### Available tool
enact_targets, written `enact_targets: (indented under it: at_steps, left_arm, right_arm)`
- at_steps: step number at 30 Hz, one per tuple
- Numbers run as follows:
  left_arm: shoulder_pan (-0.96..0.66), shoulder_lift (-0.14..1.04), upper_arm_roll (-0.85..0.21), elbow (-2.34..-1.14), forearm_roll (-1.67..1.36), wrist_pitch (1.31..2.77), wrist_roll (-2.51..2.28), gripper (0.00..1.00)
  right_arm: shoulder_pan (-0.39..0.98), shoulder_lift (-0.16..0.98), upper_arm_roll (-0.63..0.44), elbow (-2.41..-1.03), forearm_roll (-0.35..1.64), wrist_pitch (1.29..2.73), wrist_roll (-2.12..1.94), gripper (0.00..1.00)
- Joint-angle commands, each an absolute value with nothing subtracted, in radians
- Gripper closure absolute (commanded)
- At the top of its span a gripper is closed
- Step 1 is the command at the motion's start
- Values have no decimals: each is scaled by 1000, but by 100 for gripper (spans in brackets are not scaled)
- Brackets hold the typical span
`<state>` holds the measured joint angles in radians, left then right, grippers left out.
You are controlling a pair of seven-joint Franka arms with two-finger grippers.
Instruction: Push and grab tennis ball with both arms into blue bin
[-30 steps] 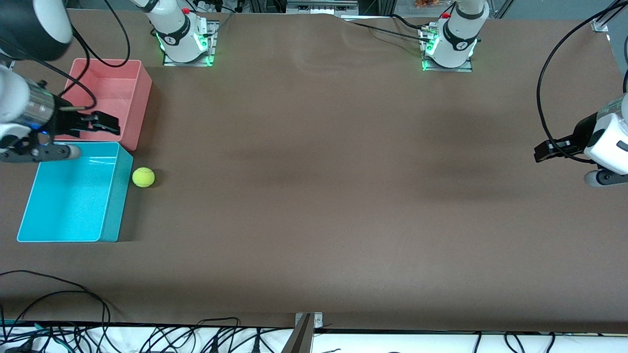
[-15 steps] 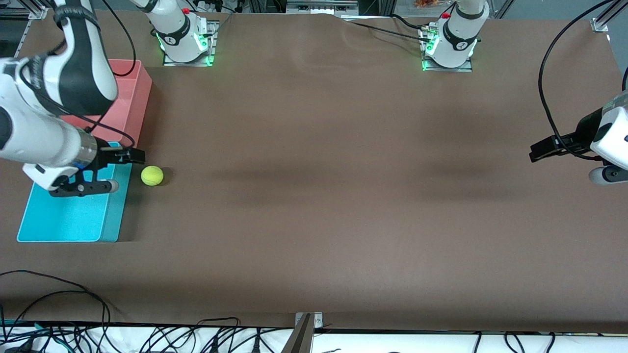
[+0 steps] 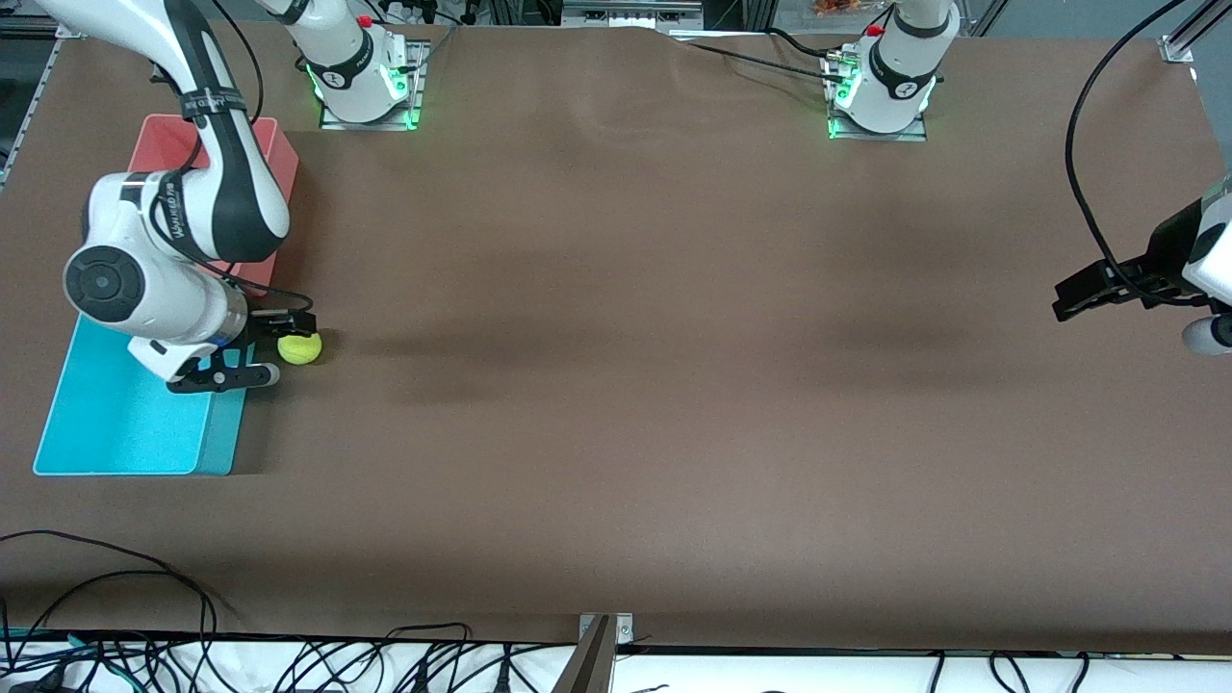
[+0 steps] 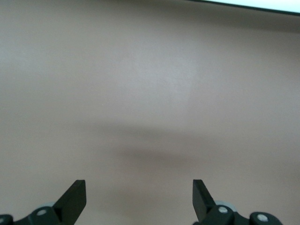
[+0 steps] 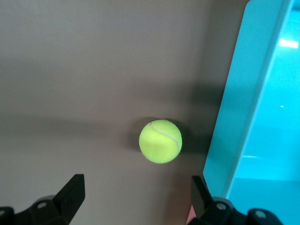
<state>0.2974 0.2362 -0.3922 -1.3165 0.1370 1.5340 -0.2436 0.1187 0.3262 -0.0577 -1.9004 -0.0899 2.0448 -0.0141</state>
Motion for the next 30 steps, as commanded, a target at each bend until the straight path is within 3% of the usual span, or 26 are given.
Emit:
enact_targets:
  at_steps: [1, 4, 12, 30]
  left_arm:
    - [151, 172, -227, -1335, 104, 1543, -219, 0]
    - [55, 132, -120, -1374, 74, 1543, -218, 0]
    - [-84, 8, 46, -1526, -15, 1545, -140, 0]
    - [-167, -34, 89, -1608, -17, 1517, -138, 0]
  right_arm:
    - [114, 304, -74, -2011, -113, 2173, -21, 0]
    - [114, 325, -75, -2028, -118, 2209, -15, 0]
    - [112, 393, -77, -2026, -147, 2264, -12, 0]
    - [114, 454, -81, -2025, -176, 2293, -12, 0]
